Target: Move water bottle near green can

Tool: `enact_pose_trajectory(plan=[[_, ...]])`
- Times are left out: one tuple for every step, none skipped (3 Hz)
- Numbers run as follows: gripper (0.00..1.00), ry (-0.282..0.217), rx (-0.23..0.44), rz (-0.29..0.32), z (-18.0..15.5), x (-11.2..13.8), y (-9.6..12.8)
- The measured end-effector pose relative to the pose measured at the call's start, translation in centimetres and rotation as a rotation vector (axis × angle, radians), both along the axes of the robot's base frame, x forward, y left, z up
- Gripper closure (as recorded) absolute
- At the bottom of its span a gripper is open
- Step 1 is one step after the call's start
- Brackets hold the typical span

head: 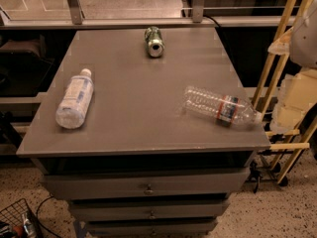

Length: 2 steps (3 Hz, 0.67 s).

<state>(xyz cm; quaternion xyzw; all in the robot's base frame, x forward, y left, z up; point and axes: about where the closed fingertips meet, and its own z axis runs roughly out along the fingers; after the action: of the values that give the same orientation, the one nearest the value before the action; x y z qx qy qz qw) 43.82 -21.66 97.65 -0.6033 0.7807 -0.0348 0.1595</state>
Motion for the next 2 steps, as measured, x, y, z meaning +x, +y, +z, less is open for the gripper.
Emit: enact_pose_trajectory(plan=[[0.0, 0.0, 0.0, 0.0, 0.0, 0.0, 0.0], [0.0, -0.014, 0.04, -0.025, 0.1, 1.0, -0.3]])
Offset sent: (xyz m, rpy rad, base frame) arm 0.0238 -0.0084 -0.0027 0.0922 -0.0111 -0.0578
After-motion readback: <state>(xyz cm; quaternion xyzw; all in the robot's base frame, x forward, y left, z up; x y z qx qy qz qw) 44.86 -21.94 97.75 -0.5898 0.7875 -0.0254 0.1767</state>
